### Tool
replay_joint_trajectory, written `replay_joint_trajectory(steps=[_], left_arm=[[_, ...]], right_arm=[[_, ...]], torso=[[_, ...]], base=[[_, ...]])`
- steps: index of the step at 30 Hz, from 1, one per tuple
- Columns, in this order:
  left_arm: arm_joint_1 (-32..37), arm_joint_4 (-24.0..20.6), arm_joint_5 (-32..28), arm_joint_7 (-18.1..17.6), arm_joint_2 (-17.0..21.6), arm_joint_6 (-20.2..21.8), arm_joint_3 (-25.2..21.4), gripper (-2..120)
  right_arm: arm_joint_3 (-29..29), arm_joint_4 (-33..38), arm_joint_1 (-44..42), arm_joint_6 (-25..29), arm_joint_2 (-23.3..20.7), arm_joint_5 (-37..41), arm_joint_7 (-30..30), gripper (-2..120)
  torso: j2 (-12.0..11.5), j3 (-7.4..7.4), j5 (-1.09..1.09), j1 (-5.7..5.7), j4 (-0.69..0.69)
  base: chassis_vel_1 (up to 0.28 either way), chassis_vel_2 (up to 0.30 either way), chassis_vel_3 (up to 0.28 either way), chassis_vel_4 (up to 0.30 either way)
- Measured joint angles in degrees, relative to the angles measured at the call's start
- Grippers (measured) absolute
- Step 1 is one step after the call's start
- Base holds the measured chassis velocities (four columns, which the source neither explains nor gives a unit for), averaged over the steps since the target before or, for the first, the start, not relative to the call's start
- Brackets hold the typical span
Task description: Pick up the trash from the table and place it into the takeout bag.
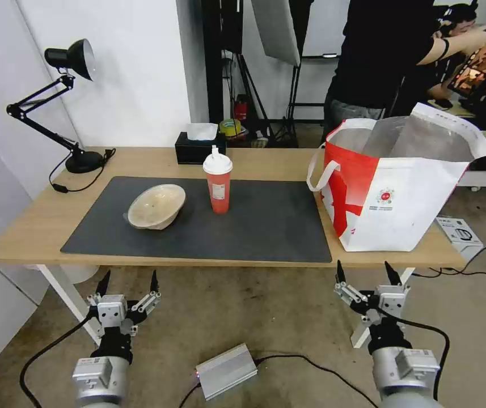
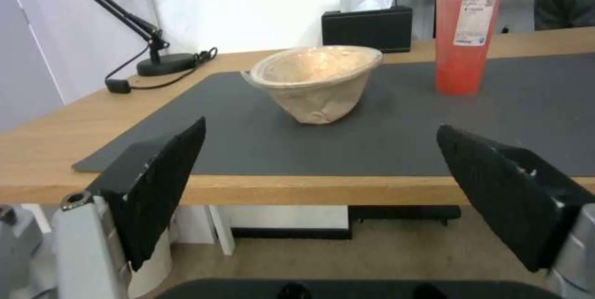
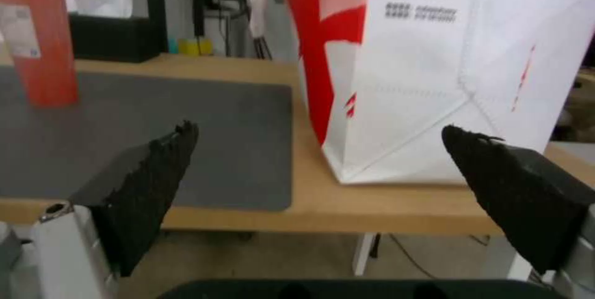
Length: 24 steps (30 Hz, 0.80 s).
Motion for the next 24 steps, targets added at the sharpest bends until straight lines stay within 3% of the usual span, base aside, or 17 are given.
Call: replay_joint_trajectory(steps=[24], left_arm=[[0.09, -0.11, -0.07, -0.05, 0.19, -0.01, -0.06, 100]], right_arm=[[-0.63, -2.28, 0.10, 0.87, -0.40, -1.03, 0.57, 100]], torso=[[0.00, 0.00, 0.00, 0.00, 0.00]], base=[[0.000, 0.000, 0.000, 0.000]])
